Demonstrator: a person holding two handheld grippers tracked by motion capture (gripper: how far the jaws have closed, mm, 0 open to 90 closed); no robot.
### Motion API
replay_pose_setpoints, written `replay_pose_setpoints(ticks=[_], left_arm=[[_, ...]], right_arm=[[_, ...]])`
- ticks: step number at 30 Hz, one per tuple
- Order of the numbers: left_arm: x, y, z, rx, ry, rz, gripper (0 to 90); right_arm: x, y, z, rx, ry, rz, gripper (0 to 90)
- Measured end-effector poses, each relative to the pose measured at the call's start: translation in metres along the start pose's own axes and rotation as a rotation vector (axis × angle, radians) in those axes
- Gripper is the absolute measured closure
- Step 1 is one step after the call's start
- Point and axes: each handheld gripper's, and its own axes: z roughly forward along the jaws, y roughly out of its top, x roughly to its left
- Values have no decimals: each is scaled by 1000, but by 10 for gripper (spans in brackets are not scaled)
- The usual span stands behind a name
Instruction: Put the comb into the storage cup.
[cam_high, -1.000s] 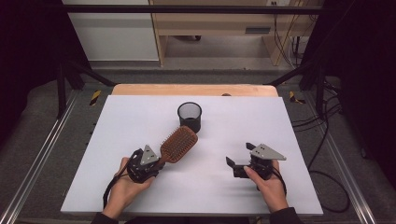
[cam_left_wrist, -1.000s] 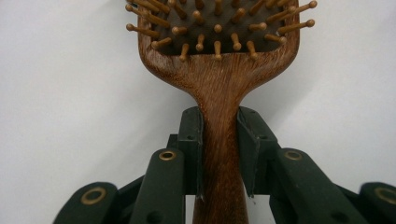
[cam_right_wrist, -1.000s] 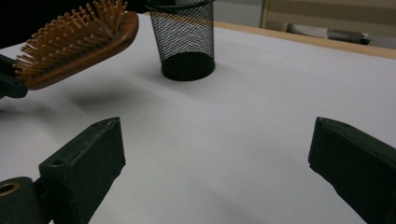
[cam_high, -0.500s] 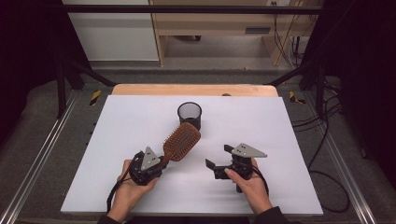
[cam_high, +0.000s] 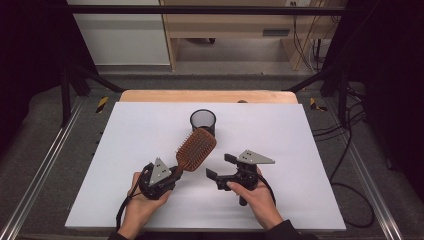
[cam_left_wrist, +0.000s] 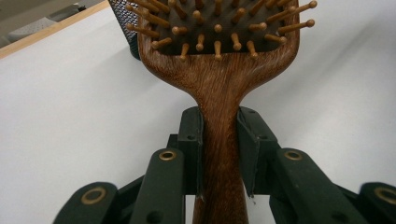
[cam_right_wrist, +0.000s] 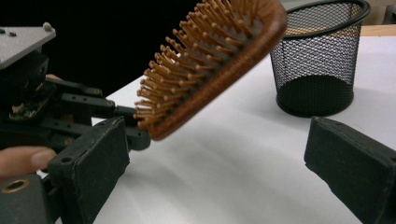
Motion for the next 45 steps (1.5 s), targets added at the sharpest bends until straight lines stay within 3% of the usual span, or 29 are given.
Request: replay_pose_setpoints(ticks=[5, 9, 20, 45], left_arm=[[-2, 1, 0, -19, 8, 4, 728], [-3, 0, -1, -25, 16, 19, 728], [-12, 3, -4, -74, 18, 51, 727], [-28, 4, -2, -90, -9, 101, 727]], right_arm=[[0, 3, 9, -9, 16, 22, 62], [1, 5, 14, -27, 55, 53, 60], [6, 22, 26, -47, 116, 54, 68], [-3, 27, 15, -85, 135, 134, 204]])
